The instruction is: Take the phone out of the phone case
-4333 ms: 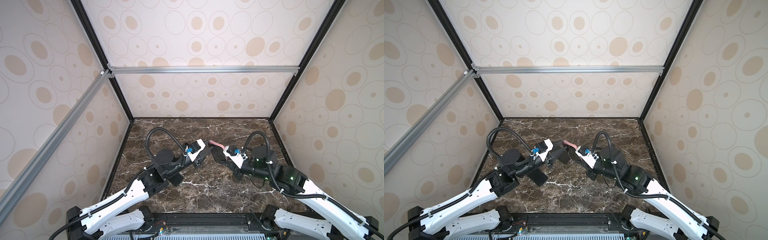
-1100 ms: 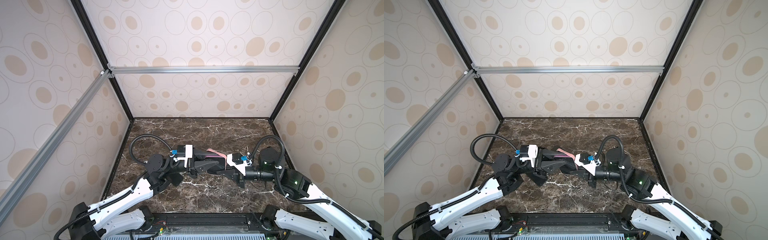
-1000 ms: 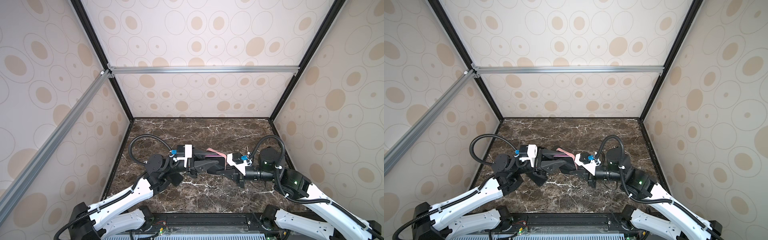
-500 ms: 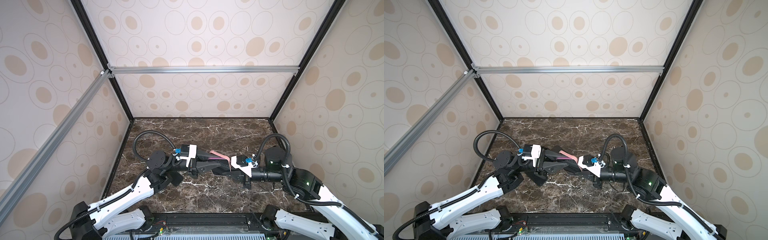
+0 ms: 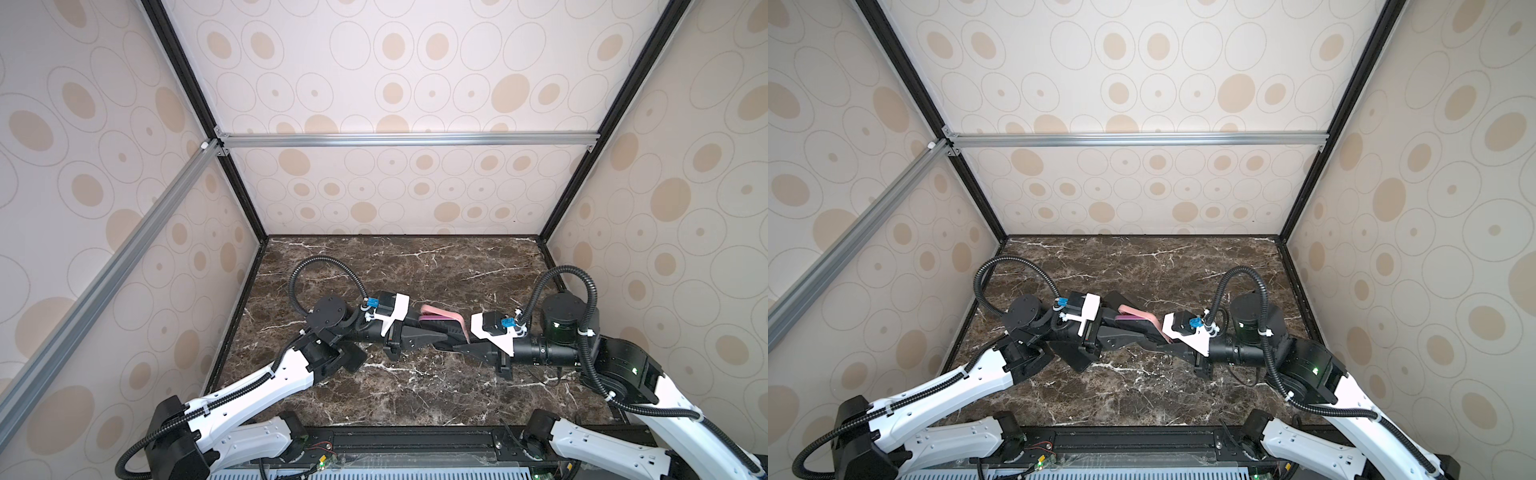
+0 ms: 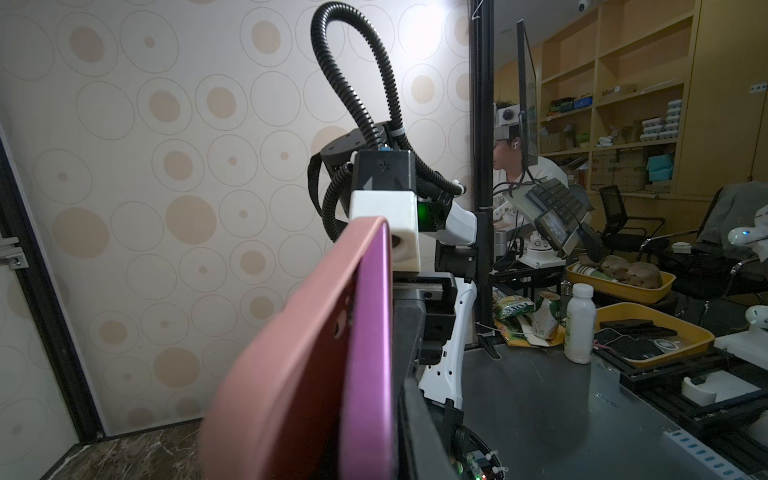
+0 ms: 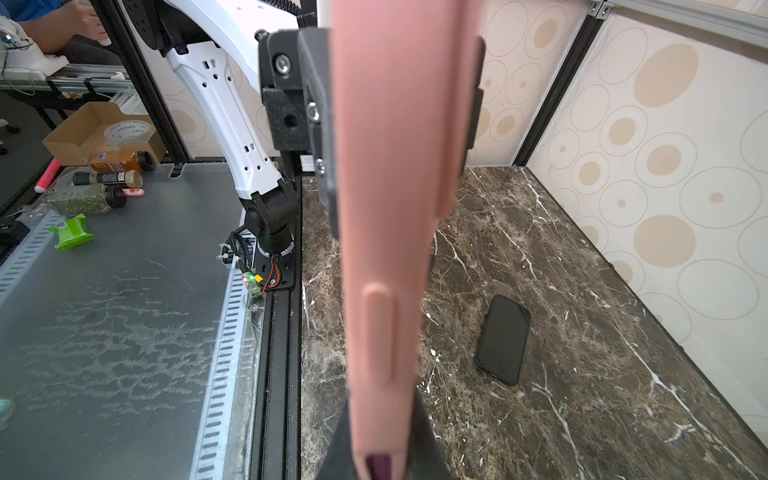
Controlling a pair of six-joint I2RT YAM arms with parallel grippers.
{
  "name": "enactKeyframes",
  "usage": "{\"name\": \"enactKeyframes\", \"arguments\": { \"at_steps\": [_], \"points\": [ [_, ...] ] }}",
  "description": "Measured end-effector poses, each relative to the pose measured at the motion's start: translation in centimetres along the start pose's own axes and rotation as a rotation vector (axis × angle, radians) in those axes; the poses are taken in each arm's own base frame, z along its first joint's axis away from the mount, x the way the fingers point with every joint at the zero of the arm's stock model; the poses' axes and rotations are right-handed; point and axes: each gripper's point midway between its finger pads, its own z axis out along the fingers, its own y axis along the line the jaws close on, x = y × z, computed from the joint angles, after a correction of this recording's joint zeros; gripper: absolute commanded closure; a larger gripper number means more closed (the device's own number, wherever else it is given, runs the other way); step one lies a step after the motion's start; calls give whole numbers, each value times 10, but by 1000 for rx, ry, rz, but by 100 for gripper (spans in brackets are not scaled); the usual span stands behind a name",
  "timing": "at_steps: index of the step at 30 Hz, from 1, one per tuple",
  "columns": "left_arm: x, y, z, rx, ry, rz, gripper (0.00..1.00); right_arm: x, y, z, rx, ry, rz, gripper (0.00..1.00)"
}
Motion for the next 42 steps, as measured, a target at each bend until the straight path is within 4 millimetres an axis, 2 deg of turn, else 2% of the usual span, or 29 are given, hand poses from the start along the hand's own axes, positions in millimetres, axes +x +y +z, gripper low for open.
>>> {"name": "enactKeyframes", "arguments": {
  "at_steps": [2, 5, 6, 8, 10, 13, 18, 24, 30, 34, 37, 42],
  "points": [
    [-3, -1, -1, -3, -4, 9, 100, 0, 1, 0, -3, -1, 4, 100],
    [-6, 0, -3, -19, -9, 15, 100, 0, 1, 2, -9, -8, 13, 100],
    [-7, 0, -4, -23, -7, 16, 100, 0, 1, 3, -11, -10, 16, 96],
    [-6, 2, -6, -40, 2, 15, 100, 1, 2, 4, -15, -8, 24, 81],
    [-4, 4, -8, -57, 20, 21, 100, -3, 1, 5, -13, -32, 26, 61],
    [22, 21, -15, -124, 116, -9, 100, -21, -6, -1, 34, -115, 9, 49],
    [50, 41, -24, -208, 282, 24, 100, -6, -23, -9, 173, -132, 61, 45],
    [80, 57, -35, -254, 489, 97, 100, -13, -45, -16, 296, -141, 134, 45],
    [100, 54, -44, -217, 603, 146, 100, -26, -66, 5, 290, -61, 220, 46],
    [104, 50, -45, -192, 619, 156, 100, -14, -79, 25, 263, 5, 293, 47],
    [104, 48, -45, -178, 615, 161, 100, -6, -82, 36, 229, 31, 336, 48],
    [103, 47, -44, -171, 613, 169, 100, -6, -74, 45, 157, 31, 369, 49]
  ]
}}
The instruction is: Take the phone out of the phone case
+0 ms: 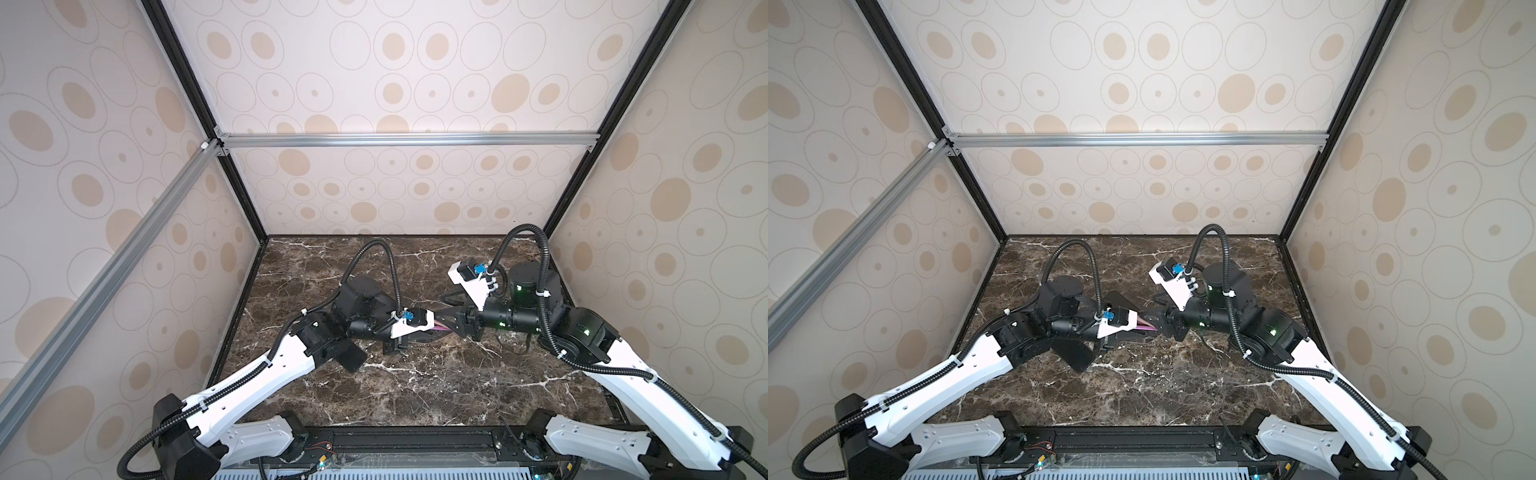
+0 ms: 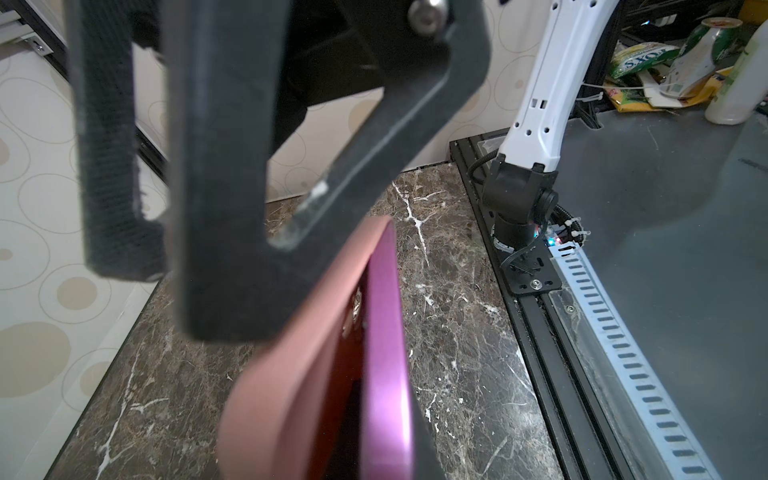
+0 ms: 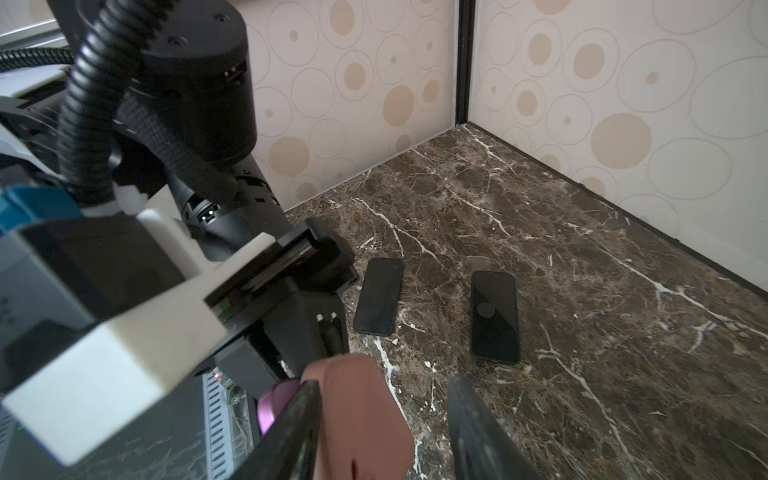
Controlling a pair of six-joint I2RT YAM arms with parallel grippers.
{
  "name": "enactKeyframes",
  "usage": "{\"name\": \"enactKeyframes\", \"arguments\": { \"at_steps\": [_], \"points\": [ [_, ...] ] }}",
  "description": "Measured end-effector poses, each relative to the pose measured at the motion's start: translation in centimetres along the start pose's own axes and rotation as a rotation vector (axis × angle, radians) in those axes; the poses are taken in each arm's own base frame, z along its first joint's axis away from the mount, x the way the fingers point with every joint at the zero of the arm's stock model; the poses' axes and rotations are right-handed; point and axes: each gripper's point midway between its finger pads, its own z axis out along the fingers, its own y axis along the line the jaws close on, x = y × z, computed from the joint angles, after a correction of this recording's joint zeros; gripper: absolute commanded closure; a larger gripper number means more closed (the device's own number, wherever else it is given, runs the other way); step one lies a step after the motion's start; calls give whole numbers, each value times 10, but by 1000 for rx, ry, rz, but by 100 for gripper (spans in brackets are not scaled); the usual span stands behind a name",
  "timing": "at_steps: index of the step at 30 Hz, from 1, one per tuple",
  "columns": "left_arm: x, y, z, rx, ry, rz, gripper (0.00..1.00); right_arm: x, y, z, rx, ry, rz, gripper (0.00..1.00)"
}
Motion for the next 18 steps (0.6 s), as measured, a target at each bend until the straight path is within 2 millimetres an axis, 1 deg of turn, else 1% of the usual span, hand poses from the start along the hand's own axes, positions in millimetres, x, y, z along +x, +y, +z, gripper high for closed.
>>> {"name": "enactKeyframes", "arguments": {
  "at_steps": [6, 12, 18],
  "points": [
    [0, -1, 0, 3, -2, 1, 100, 3, 7, 6, -52, 22, 8, 50],
    [2, -2, 1, 11, -2, -2, 100, 6, 7, 6, -57, 57, 16, 54],
    [3, -2, 1, 11, -3, -2, 100, 10, 10, 8, -80, 100, 8, 53]
  ]
}}
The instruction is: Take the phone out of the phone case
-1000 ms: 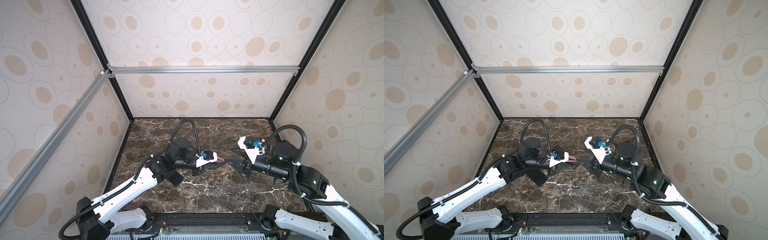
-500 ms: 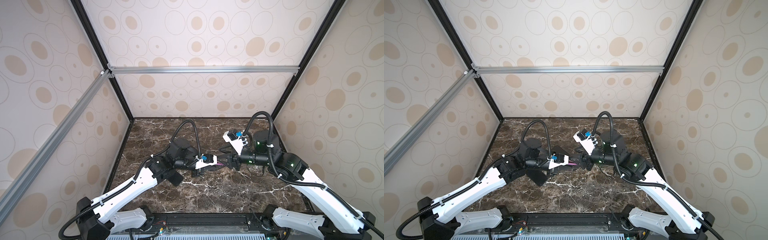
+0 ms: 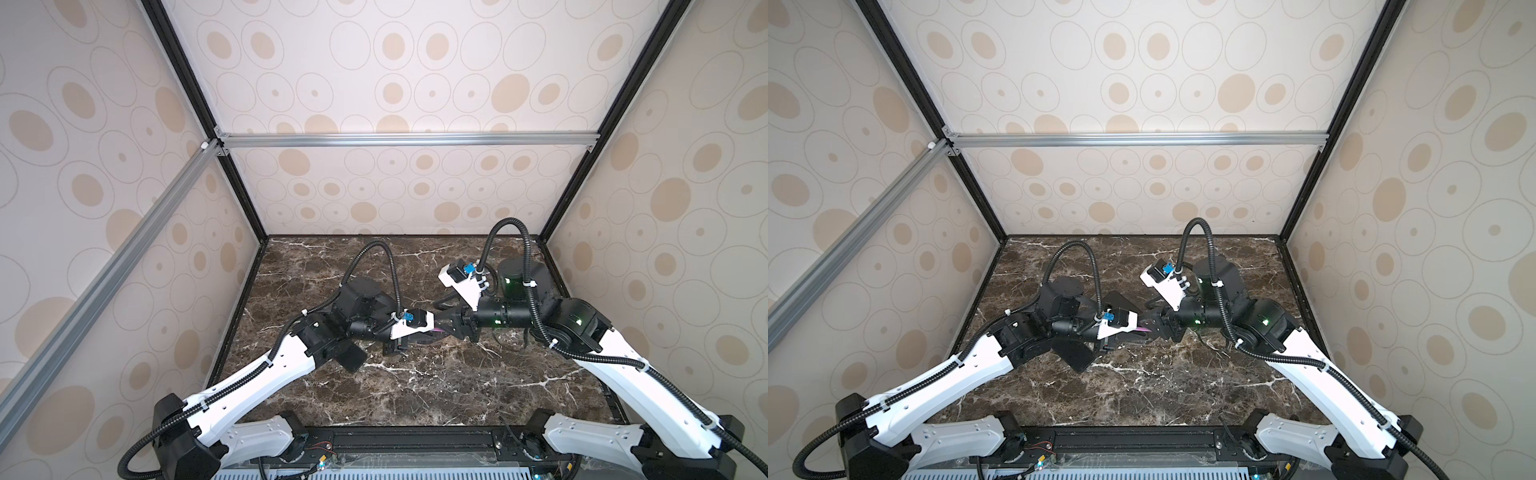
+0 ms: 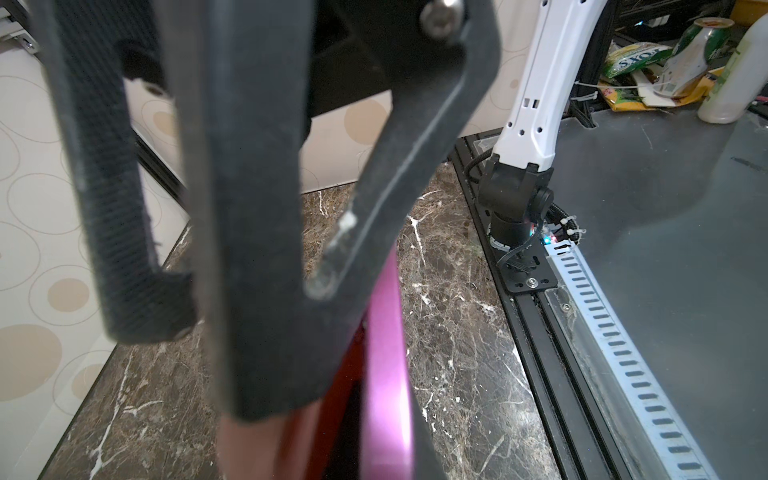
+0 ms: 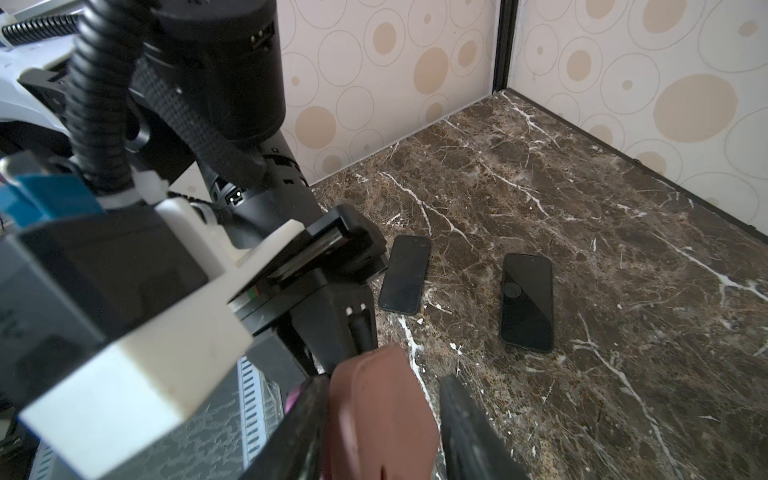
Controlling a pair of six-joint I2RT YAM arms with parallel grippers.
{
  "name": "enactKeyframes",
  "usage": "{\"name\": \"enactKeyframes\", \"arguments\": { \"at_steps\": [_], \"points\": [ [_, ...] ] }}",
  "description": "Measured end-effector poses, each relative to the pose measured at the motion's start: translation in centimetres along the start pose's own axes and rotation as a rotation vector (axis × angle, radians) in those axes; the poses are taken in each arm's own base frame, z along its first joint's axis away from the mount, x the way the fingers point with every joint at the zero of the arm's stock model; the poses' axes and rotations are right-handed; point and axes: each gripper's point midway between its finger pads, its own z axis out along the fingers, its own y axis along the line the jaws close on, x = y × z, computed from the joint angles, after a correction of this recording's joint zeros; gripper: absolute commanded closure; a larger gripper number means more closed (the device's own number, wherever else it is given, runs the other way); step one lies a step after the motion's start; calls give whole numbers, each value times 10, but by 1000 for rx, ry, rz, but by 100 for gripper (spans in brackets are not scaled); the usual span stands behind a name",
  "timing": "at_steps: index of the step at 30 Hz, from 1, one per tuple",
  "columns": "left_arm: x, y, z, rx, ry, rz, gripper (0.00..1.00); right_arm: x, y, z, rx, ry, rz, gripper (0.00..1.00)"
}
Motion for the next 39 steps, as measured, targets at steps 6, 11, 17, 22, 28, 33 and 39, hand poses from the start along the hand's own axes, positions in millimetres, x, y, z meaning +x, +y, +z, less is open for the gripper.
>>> {"name": "enactKeyframes", "arguments": {
  "at_steps": [6, 11, 17, 22, 28, 33, 39],
  "points": [
    [2, -2, 1, 7, 0, -3, 100, 6, 4, 2, -30, 26, -8, 53],
    [3, -1, 1, 3, 3, -4, 100, 8, 4, 4, -35, 53, -6, 70],
    [6, 4, 1, -25, 21, -16, 100, 8, 7, 6, -61, 62, -9, 84],
    [7, 4, 0, -42, 9, -18, 100, 9, 4, 6, -45, 65, -5, 97],
    [-6, -3, -7, -33, -72, -45, 100, 4, -10, 4, -1, 40, 42, 100],
    [-43, -13, -27, -20, -239, -22, 100, 15, -66, -1, 150, 8, 218, 100],
    [-42, -4, -21, -40, -302, -192, 100, 43, -110, -15, 354, -1, 376, 100]
  ]
}}
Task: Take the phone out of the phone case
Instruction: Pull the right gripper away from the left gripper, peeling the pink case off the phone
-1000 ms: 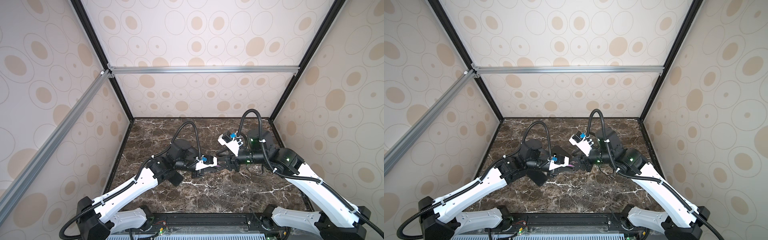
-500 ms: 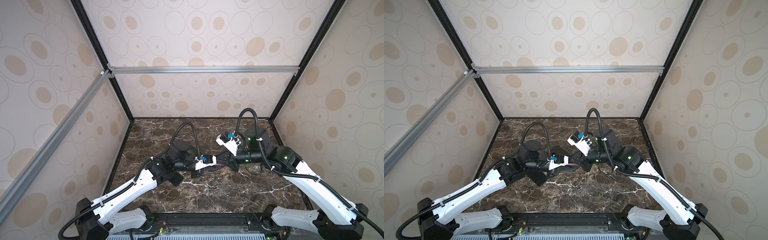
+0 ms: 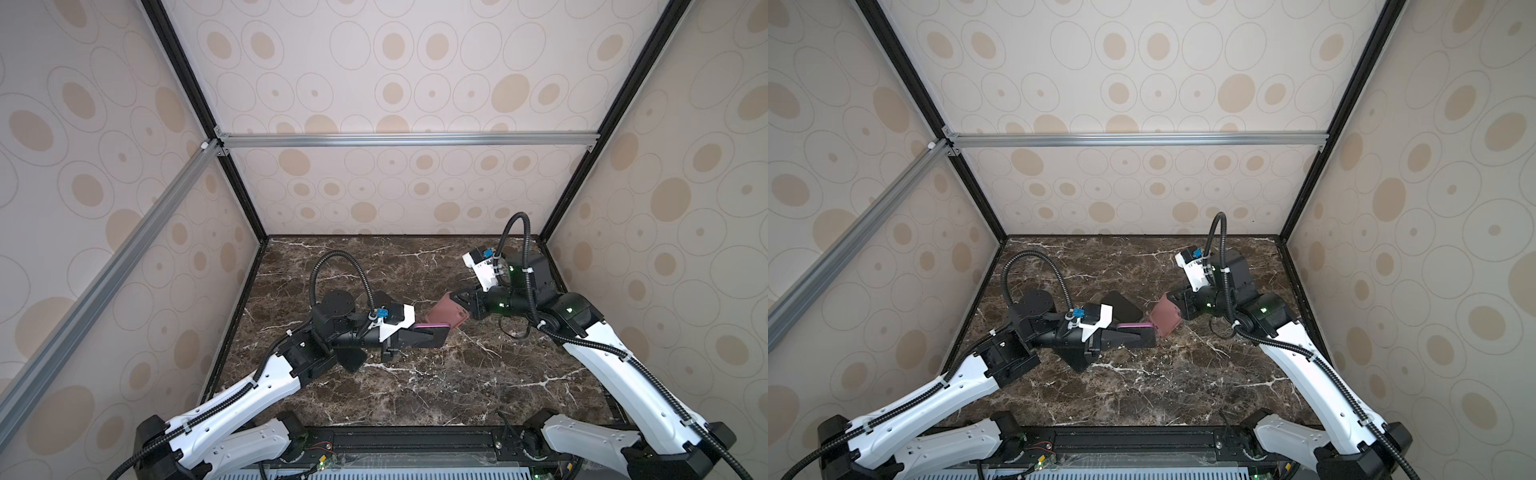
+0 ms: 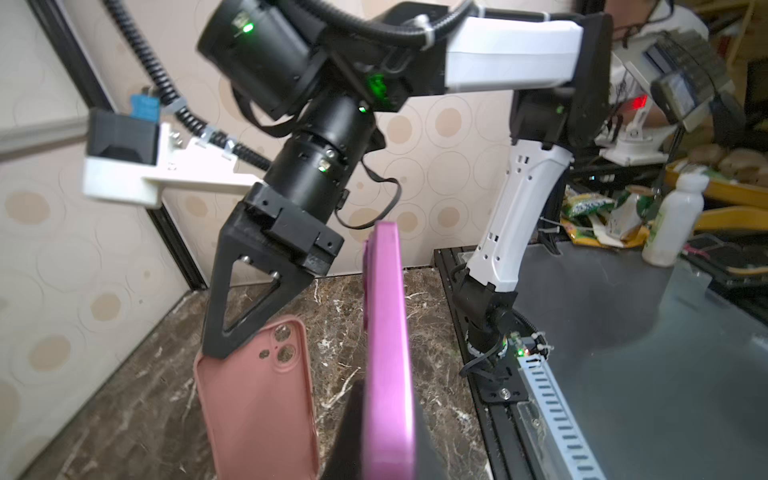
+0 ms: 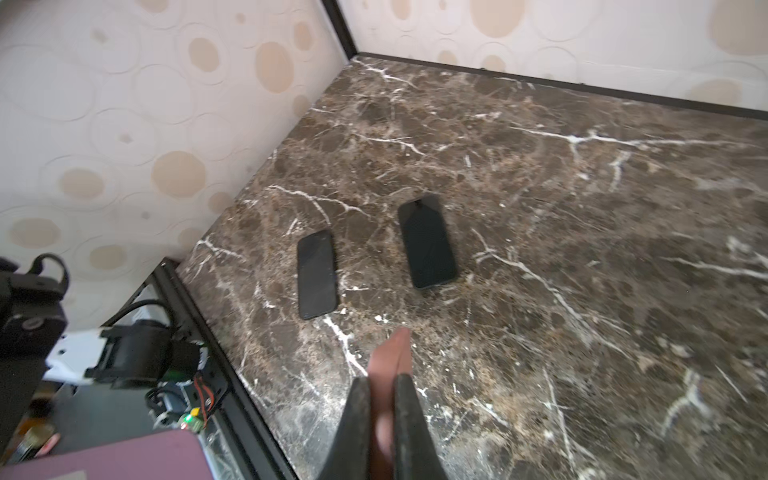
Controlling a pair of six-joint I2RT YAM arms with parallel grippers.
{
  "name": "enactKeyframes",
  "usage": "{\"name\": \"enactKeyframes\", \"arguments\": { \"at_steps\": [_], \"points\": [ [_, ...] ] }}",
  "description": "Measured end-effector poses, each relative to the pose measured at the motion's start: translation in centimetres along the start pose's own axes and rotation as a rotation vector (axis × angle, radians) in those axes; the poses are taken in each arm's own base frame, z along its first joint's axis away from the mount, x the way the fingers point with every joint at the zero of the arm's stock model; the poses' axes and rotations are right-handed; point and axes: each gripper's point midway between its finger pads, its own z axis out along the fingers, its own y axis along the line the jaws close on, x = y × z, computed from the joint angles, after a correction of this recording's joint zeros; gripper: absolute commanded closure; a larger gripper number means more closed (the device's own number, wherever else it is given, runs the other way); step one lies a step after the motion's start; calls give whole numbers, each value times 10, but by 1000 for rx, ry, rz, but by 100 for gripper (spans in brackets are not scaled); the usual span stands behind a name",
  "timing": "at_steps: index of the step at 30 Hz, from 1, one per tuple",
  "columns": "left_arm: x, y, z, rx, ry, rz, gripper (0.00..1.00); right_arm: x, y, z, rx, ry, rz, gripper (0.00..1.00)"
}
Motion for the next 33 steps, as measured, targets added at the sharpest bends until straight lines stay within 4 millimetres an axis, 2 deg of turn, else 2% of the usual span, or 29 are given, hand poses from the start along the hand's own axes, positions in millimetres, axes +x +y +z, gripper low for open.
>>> {"name": "enactKeyframes", "arguments": {
  "at_steps": [4, 9, 13, 16, 22, 27, 33],
  "points": [
    [29, 23, 23, -43, 29, -263, 100, 15, -26, -14, 128, -36, 67, 100],
    [87, 42, 41, -124, 97, -584, 100, 41, -59, -26, 250, -42, 156, 100],
    [115, 53, 56, -211, 150, -725, 100, 61, -83, -32, 310, -23, 235, 100],
    [129, 65, 70, -285, 202, -793, 100, 69, -96, -38, 330, -27, 287, 100],
    [156, 88, 96, -438, 301, -872, 100, 81, -109, -49, 349, -44, 358, 100],
    [178, 90, 97, -546, 372, -922, 100, 90, -111, -50, 349, -43, 376, 100],
    [190, 86, 97, -564, 394, -977, 100, 98, -114, -47, 346, -30, 394, 100]
  ]
}}
